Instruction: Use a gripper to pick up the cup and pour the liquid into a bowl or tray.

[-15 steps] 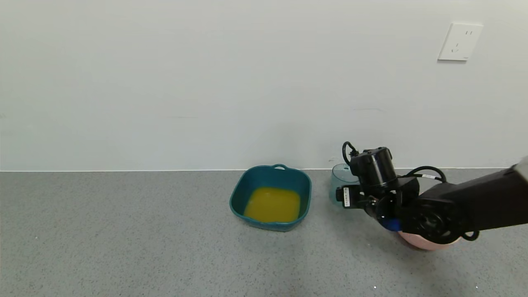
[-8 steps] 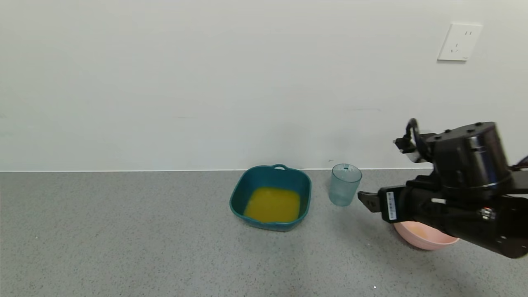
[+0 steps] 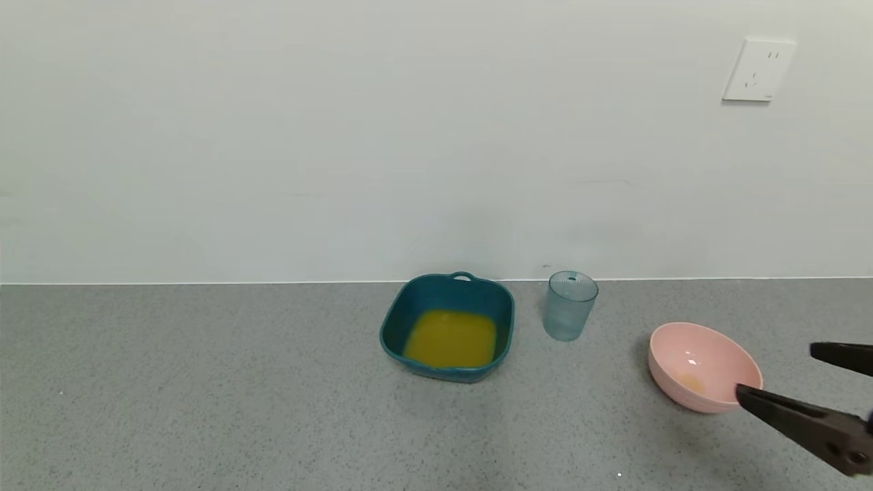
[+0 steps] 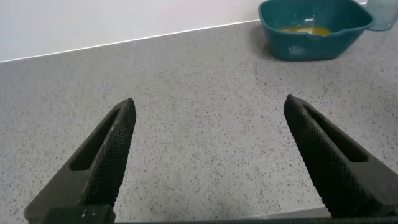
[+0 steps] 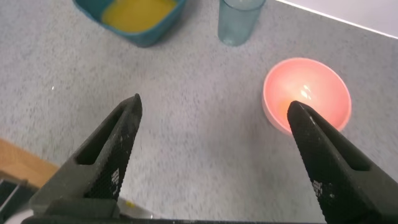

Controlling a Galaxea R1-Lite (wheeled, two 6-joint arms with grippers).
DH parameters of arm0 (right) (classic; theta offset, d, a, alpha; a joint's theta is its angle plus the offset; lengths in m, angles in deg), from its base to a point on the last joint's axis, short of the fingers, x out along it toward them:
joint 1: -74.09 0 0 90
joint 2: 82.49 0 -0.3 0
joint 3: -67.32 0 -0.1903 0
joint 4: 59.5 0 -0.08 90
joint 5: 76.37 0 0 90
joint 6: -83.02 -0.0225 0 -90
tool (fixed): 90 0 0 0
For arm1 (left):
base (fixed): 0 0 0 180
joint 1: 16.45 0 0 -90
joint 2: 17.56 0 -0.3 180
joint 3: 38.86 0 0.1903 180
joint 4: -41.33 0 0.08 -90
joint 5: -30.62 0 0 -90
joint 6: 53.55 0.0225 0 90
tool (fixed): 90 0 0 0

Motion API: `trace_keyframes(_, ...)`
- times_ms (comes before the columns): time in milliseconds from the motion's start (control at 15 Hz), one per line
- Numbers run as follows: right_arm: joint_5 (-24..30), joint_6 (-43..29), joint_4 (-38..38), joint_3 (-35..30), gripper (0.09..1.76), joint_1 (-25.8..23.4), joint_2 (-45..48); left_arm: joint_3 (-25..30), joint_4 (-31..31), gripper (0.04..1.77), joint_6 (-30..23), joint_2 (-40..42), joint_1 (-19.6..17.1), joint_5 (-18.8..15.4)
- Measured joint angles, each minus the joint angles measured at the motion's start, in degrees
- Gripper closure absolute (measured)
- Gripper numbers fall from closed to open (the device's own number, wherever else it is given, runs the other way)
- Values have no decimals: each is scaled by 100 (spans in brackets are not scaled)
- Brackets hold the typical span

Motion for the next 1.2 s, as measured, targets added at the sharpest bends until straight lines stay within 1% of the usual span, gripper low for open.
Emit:
trace_keyframes(67, 28, 26, -330, -33, 15, -129, 361, 0, 2, 9, 0, 0, 0, 5)
trace_keyframes(133, 33, 43, -617, -66, 15, -374, 725, 0, -1, 9, 0, 0, 0, 2)
trace_keyframes(267, 20, 59, -945, -157, 15, -948, 1342, 0, 0, 9, 0, 0, 0, 0)
trace_keyframes(533, -62, 67, -1395, -396, 15, -2372, 2488, 0, 0, 9, 0, 0, 0, 2)
trace_keyframes(733, -44, 135, -1703, -449, 15, -3390, 3213, 0, 0, 9, 0, 0, 0, 0)
trace_keyframes(800, -10, 216, -1808, -450, 15, -3645, 3445, 0, 0, 9, 0, 0, 0, 0)
trace_keyframes(933, 149, 439, -2015, -419, 15, -3962, 3878, 0, 0, 9, 2, 0, 0, 2)
trace_keyframes(1000, 179, 456, -2064, -396, 15, -4028, 4011, 0, 0, 9, 0, 0, 0, 2)
trace_keyframes(1133, 288, 463, -1993, -369, 15, -4070, 4167, 0, 0, 9, 0, 0, 0, 2)
trace_keyframes(1200, 340, 467, -1970, -366, 15, -4017, 4212, 0, 0, 9, 0, 0, 0, 2)
